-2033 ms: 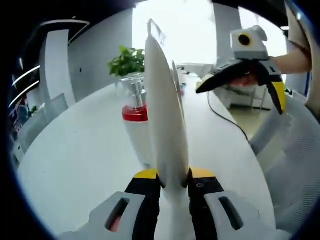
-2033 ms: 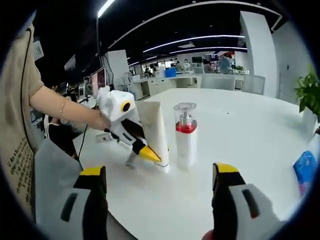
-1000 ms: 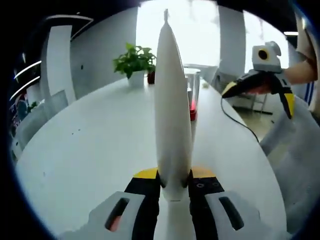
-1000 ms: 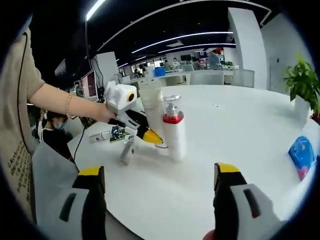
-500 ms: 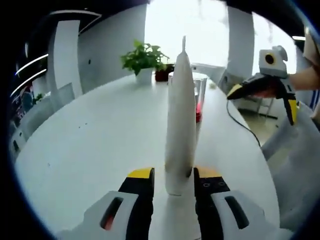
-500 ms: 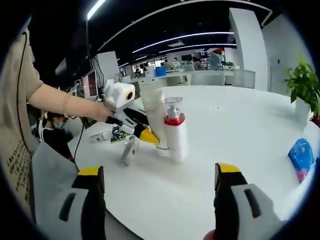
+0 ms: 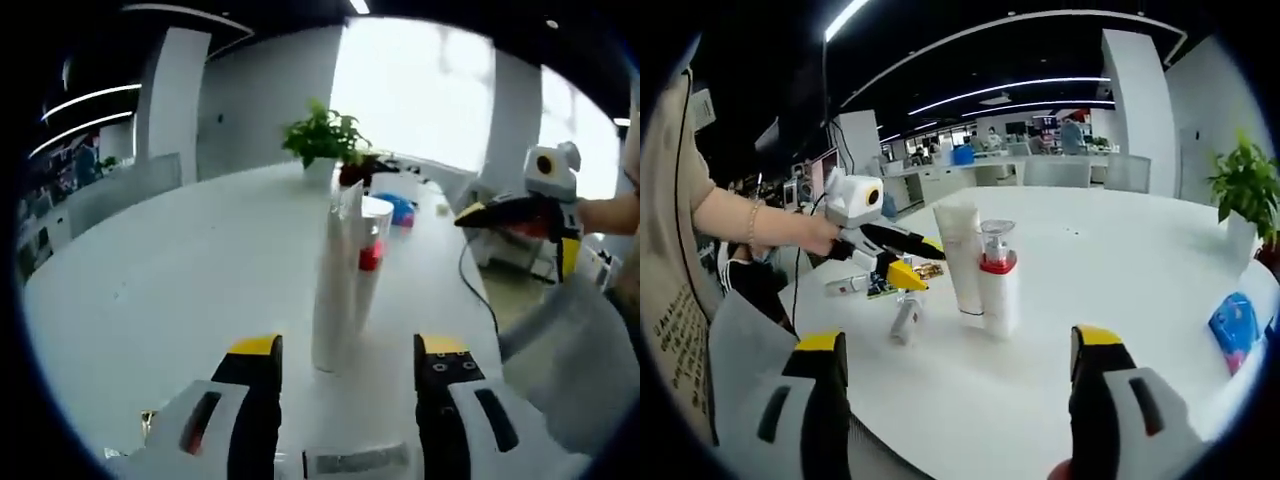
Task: Arrange the skincare products in the storage area until every visible bottle or jar stands upright without overlapping.
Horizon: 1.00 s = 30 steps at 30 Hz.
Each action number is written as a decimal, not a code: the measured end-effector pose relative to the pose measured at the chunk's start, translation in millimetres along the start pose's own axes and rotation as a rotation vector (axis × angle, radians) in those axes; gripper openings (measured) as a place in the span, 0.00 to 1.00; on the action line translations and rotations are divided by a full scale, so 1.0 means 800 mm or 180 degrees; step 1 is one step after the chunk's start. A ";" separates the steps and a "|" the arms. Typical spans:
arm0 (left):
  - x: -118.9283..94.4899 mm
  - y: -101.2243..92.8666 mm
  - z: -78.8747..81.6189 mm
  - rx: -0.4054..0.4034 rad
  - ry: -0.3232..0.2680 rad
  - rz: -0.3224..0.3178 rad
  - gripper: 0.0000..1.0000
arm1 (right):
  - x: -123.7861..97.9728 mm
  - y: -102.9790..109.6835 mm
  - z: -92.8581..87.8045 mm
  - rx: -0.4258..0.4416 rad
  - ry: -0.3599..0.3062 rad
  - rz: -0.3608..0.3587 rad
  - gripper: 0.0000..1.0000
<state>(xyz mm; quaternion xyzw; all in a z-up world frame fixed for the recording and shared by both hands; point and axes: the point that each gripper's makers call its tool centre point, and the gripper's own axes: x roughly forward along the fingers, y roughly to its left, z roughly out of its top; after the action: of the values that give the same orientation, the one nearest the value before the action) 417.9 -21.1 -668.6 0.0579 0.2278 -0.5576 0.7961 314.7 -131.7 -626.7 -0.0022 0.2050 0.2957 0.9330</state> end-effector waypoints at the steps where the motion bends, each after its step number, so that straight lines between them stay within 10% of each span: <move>1: -0.007 -0.003 -0.001 -0.0033 -0.0016 0.0038 0.53 | -0.002 0.003 0.002 -0.0016 -0.0011 0.0003 0.92; 30: -0.137 -0.061 -0.067 -0.0660 -0.0094 0.0941 0.90 | 0.000 0.055 -0.026 -0.0012 0.0028 0.0176 0.93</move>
<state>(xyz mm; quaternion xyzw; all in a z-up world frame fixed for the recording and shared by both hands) 326.9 73.6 -661.4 0.0001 0.2614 -0.4088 0.8744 282.6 -98.3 -640.2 0.0004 0.2085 0.3217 0.9236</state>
